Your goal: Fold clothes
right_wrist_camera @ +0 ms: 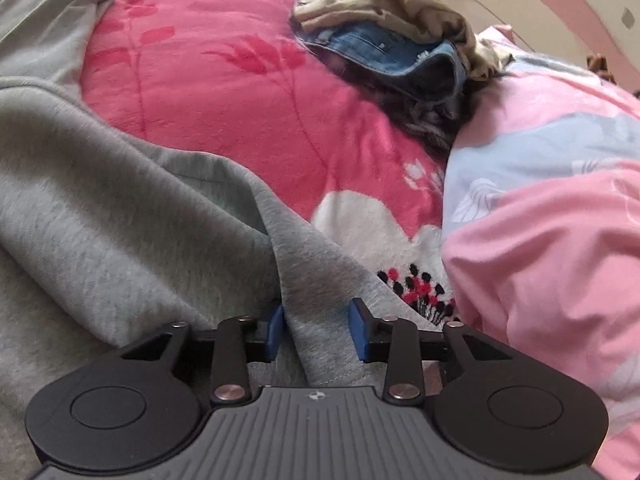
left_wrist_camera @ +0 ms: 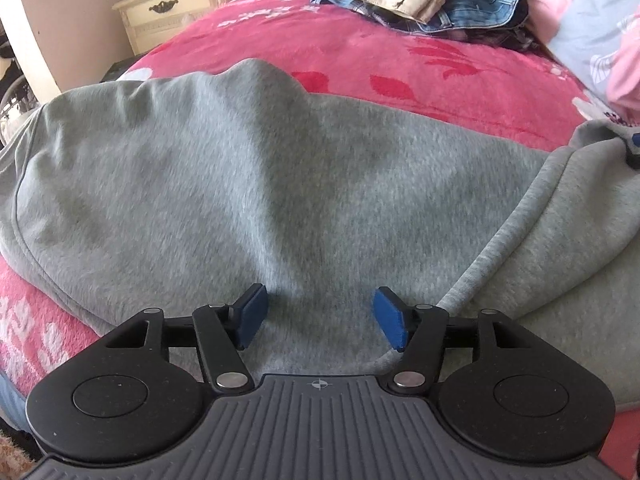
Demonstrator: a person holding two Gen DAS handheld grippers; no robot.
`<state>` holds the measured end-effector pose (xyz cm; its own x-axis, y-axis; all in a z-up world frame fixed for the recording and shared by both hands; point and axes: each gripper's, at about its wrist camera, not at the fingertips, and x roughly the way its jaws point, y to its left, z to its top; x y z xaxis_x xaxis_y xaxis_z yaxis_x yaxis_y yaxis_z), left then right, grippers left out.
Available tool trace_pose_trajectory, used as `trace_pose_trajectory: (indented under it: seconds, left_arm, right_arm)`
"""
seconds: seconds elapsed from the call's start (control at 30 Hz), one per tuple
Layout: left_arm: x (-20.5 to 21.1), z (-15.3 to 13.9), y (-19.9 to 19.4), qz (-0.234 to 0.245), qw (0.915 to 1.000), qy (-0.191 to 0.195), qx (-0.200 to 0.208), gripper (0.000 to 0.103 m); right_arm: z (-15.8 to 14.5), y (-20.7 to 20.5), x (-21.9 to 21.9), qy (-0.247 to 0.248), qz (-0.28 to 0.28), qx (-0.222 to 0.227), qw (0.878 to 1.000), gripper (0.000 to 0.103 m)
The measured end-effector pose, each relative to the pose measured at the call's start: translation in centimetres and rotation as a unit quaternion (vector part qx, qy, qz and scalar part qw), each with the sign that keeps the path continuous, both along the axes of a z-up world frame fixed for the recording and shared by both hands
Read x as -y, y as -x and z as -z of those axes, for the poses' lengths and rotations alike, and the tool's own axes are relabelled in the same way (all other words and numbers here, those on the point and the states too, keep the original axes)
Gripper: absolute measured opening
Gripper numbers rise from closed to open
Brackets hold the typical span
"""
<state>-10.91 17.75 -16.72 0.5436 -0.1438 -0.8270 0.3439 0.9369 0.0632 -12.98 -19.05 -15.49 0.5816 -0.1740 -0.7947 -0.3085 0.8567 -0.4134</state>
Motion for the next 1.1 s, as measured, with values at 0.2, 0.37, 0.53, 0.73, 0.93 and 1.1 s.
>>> trace_pose_trajectory:
  seconds: [0.2,0.37,0.53,0.73,0.93,1.1]
  left_arm:
    - [0.0,0.0,0.2,0.005,1.0000,0.000,0.006,0.061]
    - [0.0,0.1,0.3,0.010,0.9999,0.002,0.013,0.061]
    - [-0.1,0.3,0.4,0.014,0.9997,0.004,0.020,0.061]
    - [-0.2,0.4,0.6,0.019,0.9994,0.007,0.028,0.062]
    - [-0.1,0.5,0.6,0.026,0.9990,0.005,0.036,0.062]
    - [-0.1,0.6,0.7,0.035,0.9984,0.000,0.043,0.064]
  right_arm:
    - [-1.1,0.3,0.1,0.021,0.021,0.027,0.999,0.004]
    - [-5.9,3.0,0.6,0.037,0.030,0.065,0.997,0.004]
    - [-10.9,8.7,1.4,0.059,0.026,0.068,0.996,0.004]
    - [-12.5,16.0,0.1,0.067,0.023,0.027,0.997,0.004]
    - [-9.7,20.6,-1.4,0.075,0.021,-0.015,0.997,0.004]
    - [-7.7,22.9,-2.2,0.070,0.010,-0.048,0.996,0.004]
